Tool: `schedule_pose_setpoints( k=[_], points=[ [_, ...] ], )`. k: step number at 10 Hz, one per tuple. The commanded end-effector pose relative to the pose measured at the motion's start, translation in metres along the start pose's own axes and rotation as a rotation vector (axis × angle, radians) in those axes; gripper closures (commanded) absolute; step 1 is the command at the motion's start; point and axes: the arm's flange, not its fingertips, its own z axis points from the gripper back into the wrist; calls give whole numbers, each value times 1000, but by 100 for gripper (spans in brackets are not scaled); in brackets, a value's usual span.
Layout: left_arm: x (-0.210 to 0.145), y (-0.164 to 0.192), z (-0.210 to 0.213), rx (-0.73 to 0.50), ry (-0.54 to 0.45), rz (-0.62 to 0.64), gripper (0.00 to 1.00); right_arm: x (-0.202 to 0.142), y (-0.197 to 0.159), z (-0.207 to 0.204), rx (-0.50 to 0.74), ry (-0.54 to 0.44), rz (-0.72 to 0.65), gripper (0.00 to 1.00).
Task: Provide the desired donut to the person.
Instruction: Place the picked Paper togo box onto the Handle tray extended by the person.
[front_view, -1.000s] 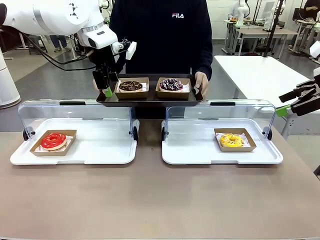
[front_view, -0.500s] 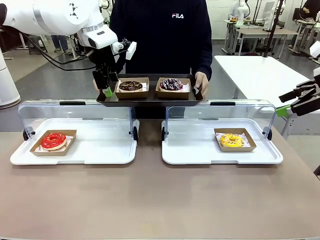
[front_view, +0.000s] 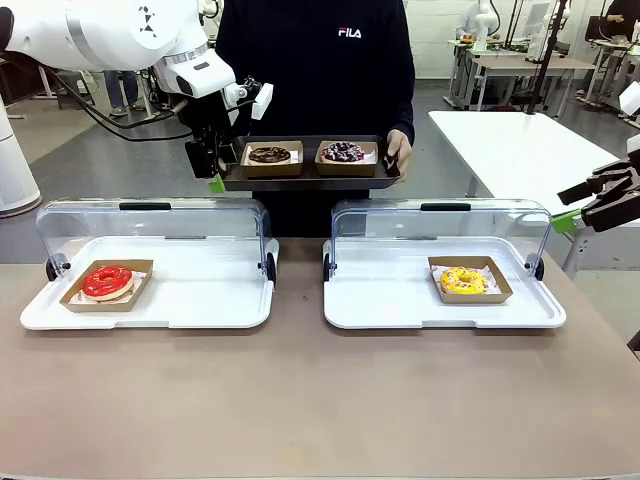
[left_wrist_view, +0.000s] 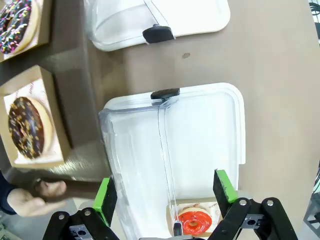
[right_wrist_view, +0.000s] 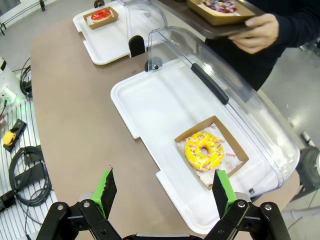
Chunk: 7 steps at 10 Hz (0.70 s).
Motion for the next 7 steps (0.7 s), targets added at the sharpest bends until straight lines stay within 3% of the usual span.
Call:
schedule_pose_setpoints(
  k=[1, 2, 3, 5, 7],
  points=[
    [-1, 2, 1, 17, 3, -2, 0, -3, 0, -1, 9, -3, 10, 0],
    [0, 0, 0, 0, 0, 0, 0, -3, 0, -1, 9, -3, 10, 0],
    [-15, -24, 25, -30, -48, 96, 0, -3, 0, -1, 9, -3, 10, 0],
    [-80, -75, 68, -76, -186, 308, 0, -3, 0, -1, 9, -3, 10, 0],
    [-149, -129, 85, -34, -387, 437, 0, -3, 0, -1, 9, -3, 10, 0]
  ],
)
